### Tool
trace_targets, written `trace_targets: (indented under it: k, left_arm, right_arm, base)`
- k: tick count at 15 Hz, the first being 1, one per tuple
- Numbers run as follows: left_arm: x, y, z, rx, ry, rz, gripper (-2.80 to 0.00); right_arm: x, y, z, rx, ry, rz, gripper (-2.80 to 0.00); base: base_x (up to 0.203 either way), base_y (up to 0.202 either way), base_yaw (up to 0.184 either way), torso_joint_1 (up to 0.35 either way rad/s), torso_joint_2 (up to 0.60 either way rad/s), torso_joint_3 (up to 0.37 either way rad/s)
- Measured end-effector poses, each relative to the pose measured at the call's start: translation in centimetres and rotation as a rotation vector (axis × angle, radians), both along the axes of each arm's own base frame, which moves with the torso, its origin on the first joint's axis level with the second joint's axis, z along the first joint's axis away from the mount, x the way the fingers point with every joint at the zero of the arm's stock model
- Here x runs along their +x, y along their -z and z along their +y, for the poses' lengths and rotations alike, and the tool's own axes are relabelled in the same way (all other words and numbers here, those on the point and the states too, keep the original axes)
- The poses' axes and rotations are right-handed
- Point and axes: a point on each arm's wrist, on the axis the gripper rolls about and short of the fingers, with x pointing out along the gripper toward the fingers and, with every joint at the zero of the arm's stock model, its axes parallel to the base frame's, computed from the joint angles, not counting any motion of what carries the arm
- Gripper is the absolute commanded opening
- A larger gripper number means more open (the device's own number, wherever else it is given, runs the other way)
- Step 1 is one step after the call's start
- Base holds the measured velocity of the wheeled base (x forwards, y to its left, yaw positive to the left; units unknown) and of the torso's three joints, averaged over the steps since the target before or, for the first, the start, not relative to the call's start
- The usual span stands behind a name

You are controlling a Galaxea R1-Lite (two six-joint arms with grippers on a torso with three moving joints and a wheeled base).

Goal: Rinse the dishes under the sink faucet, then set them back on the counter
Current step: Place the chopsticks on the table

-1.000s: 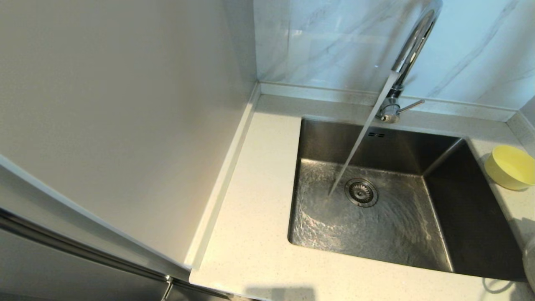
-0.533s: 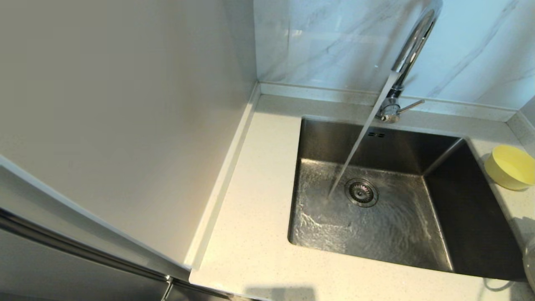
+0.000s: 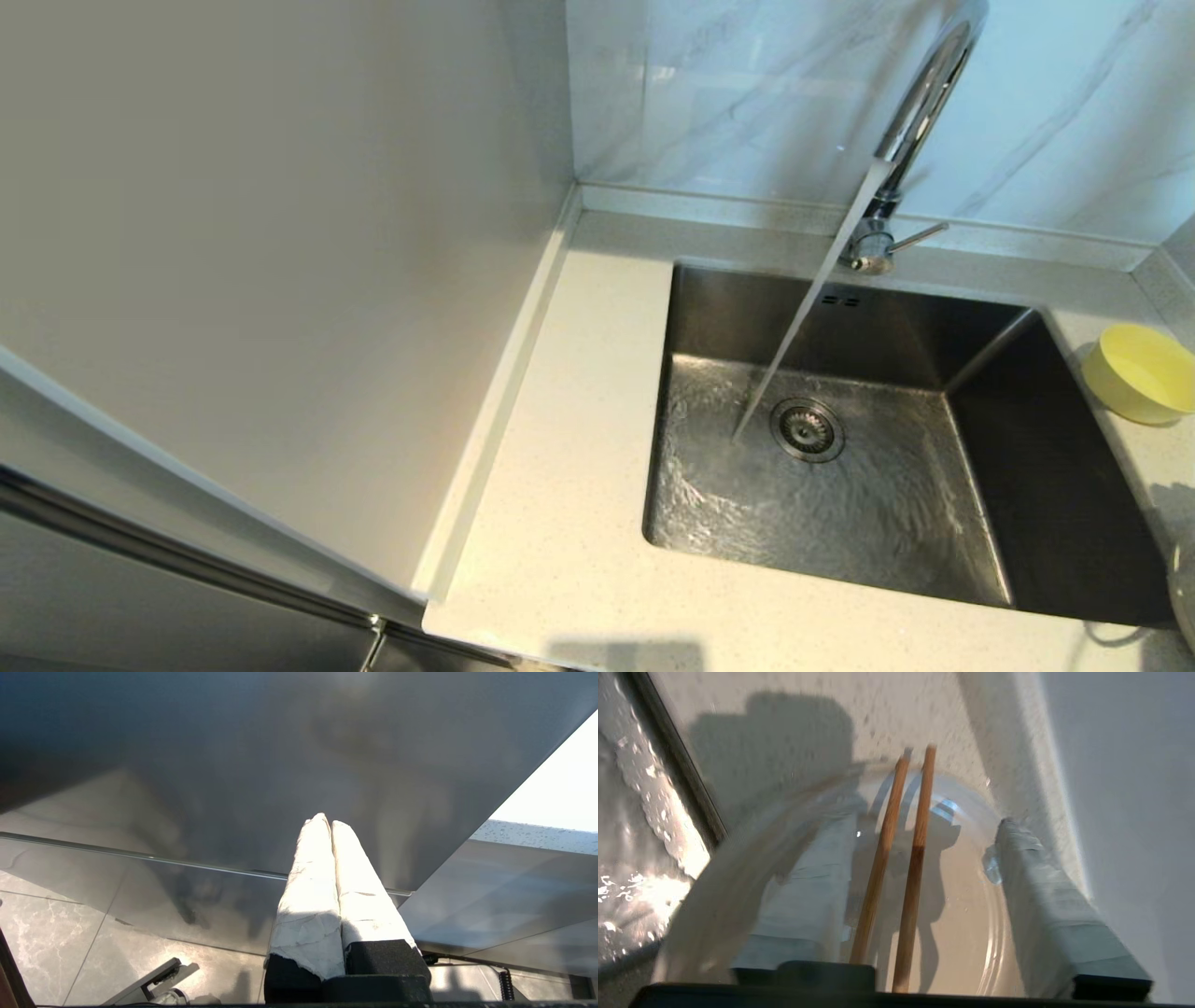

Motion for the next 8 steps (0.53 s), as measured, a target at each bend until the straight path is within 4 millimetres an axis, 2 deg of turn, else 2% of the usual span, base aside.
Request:
trace_targets:
  k: [4, 8]
  left_arm:
    - [0.0, 0.0, 0.0, 0.0, 0.0, 0.0, -2.8]
    - [0.0, 0.0, 0.0, 0.0, 0.0, 0.0, -2.8]
  right_arm:
    - [-0.8, -2.4, 0.6, -0.079, -0.043, -0.061, 0.0]
    - [-1.0, -5.3, 2.5, -0.164, -0.263, -0.146, 0.0]
  base:
    - [0.0, 0.0, 0.0, 0.0, 0.0, 0.0]
    - [0.0, 0.0, 0.0, 0.0, 0.0, 0.0]
